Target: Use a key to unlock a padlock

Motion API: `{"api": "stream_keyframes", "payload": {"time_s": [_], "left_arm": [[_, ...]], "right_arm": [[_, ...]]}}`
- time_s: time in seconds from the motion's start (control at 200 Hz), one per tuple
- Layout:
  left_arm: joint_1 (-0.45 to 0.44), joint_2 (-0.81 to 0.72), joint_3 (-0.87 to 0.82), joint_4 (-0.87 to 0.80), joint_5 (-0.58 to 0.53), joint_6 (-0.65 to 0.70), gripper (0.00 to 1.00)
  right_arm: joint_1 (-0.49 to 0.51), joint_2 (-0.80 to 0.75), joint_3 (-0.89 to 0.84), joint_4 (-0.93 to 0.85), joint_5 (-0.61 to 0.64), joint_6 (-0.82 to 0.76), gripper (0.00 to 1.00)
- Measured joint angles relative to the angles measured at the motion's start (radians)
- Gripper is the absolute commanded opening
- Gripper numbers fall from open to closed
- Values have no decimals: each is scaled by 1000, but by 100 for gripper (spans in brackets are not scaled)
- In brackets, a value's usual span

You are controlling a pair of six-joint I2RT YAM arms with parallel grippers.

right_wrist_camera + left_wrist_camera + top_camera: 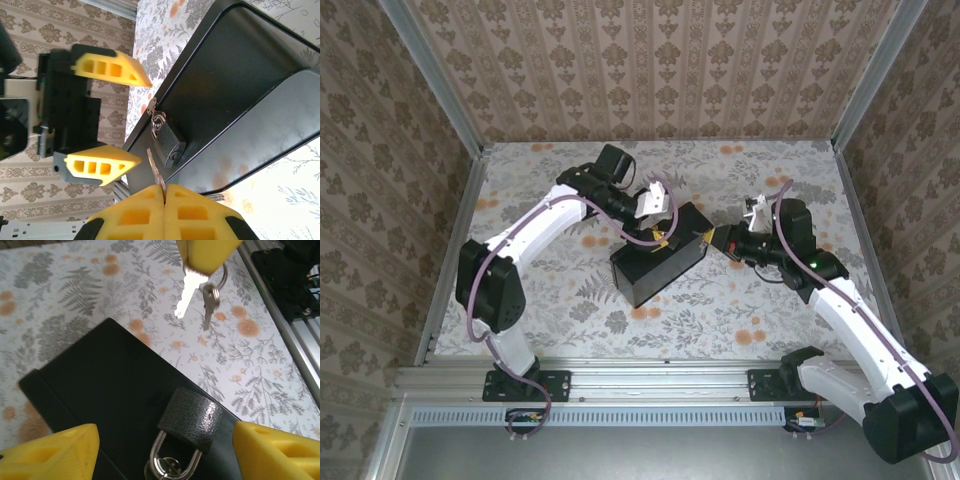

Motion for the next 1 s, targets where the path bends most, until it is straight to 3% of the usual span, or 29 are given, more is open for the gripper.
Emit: {"api": "stream_keyframes", "payload": {"time_s": [0.435,0.65,0.85,1.0], "left_arm": [[-35,61,28,-54,2,77,69],[-40,89,58,-65,5,105,57],[-41,93,64,-70,6,119,67],[-53,93,64,-61,6,124,63]], "right_arm": [[-1,-20,-1,-20,0,-14,0],[-1,-19,-9,-21,0,-14,0],[-1,-20,-34,-30,0,-19,0],[-8,-21,-49,-51,0,-26,0]]}}
